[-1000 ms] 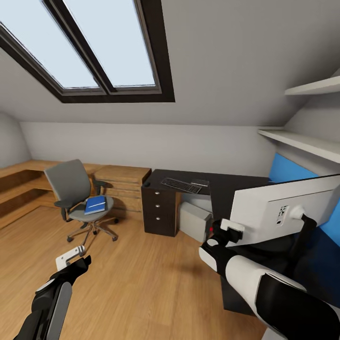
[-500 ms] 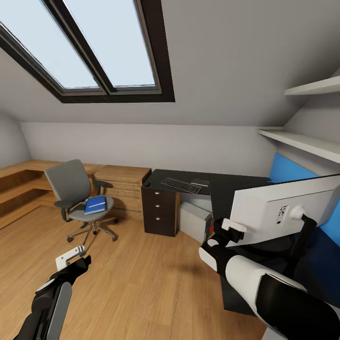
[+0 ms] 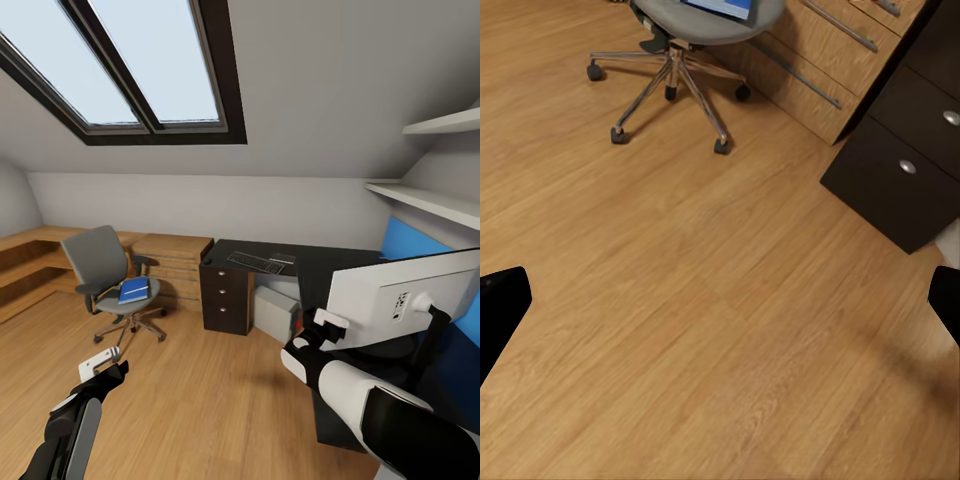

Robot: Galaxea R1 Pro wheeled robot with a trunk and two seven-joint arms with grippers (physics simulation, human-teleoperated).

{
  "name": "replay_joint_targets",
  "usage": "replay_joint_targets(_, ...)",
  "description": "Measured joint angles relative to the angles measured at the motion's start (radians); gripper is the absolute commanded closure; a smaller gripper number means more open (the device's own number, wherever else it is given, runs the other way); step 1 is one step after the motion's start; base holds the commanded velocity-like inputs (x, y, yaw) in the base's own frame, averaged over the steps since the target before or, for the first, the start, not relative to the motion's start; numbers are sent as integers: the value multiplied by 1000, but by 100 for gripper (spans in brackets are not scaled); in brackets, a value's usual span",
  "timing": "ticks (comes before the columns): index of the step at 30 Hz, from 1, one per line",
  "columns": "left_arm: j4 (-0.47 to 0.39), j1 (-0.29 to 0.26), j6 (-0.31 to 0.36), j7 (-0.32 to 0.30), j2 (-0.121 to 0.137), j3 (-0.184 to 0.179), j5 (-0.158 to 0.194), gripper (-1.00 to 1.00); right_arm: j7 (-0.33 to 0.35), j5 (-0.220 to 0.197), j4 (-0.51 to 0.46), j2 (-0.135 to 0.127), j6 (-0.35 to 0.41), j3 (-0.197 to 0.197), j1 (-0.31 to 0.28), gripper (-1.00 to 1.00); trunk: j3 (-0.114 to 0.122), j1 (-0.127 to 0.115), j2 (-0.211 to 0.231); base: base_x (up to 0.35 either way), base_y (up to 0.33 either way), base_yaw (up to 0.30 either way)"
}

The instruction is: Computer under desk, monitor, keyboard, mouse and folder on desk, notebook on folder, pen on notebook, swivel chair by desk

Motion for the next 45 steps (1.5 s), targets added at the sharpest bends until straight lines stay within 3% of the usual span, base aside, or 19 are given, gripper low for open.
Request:
replay_joint_targets(19,0,0,1,0,0,0,0,-100,-70,-3,2,-12,9,-12,0,-100,0,0,0,57,0,0)
replay_joint_targets(25,0,0,1,0,0,0,0,-100,-149,-4,-1,-12,13,-25,0,-100,0,0,0,0,0,0)
replay_joint_targets(45,0,0,1,-1,0,1,0,-100,-157,-3,0,-13,14,-23,-2,-100,0,1,0,-30,-9,0)
